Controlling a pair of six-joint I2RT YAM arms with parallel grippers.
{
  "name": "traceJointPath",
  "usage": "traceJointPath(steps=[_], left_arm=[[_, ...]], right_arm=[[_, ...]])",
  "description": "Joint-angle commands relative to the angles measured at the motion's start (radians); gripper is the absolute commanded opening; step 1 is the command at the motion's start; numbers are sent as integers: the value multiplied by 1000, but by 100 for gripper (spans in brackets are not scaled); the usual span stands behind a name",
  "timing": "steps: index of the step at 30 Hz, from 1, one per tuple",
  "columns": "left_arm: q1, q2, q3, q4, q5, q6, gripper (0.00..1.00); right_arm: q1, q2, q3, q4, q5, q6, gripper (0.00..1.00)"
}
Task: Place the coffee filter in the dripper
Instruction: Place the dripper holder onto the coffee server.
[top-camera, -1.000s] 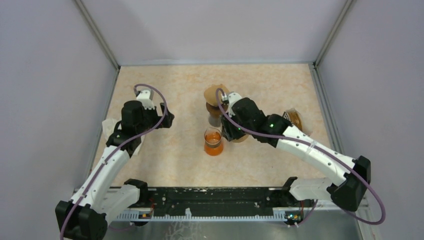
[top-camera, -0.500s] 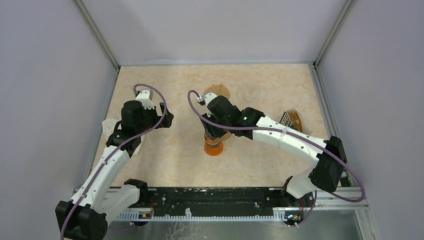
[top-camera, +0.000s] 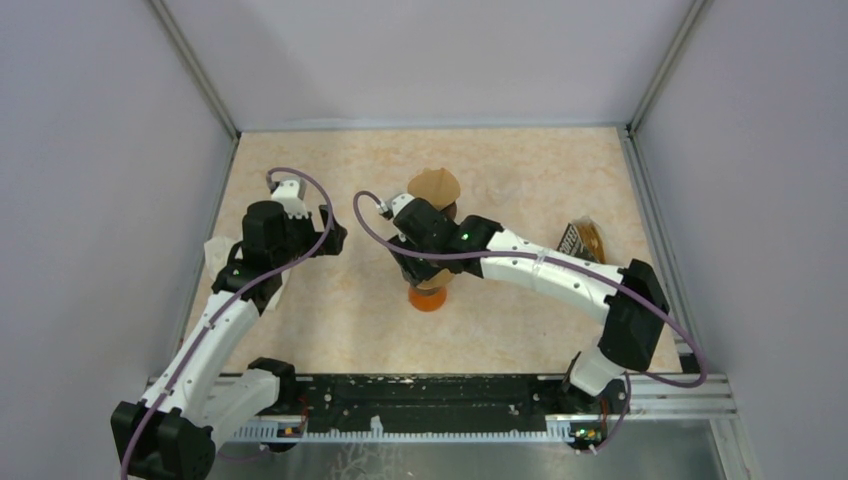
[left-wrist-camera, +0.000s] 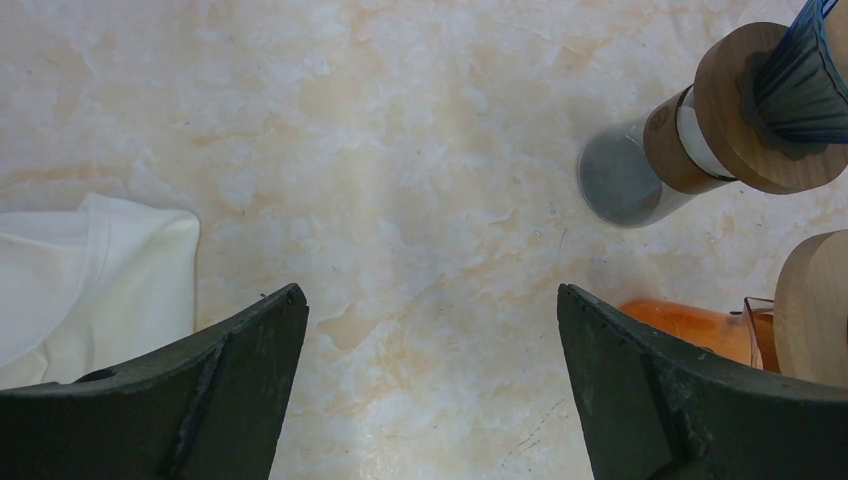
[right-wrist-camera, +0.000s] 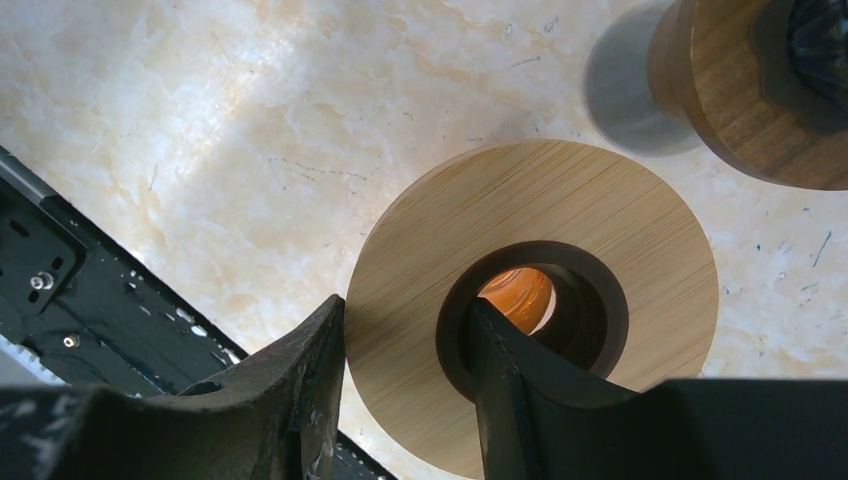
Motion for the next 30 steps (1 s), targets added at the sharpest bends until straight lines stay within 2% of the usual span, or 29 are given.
traceJointPath(steps=[1, 7, 17, 30], left_arm=[[5, -14, -4, 19, -3, 3, 99], [5, -12, -5, 19, 2, 3, 99], [5, -12, -5, 19, 4, 5, 99], [5, -12, -6, 20, 8, 5, 99]], right_arm=[[25, 7, 54, 9, 33, 14, 27], [35, 27, 42, 20, 12, 20, 28], [42, 76, 52, -9, 66, 19, 33], [62, 72, 74, -24, 63, 15, 53]])
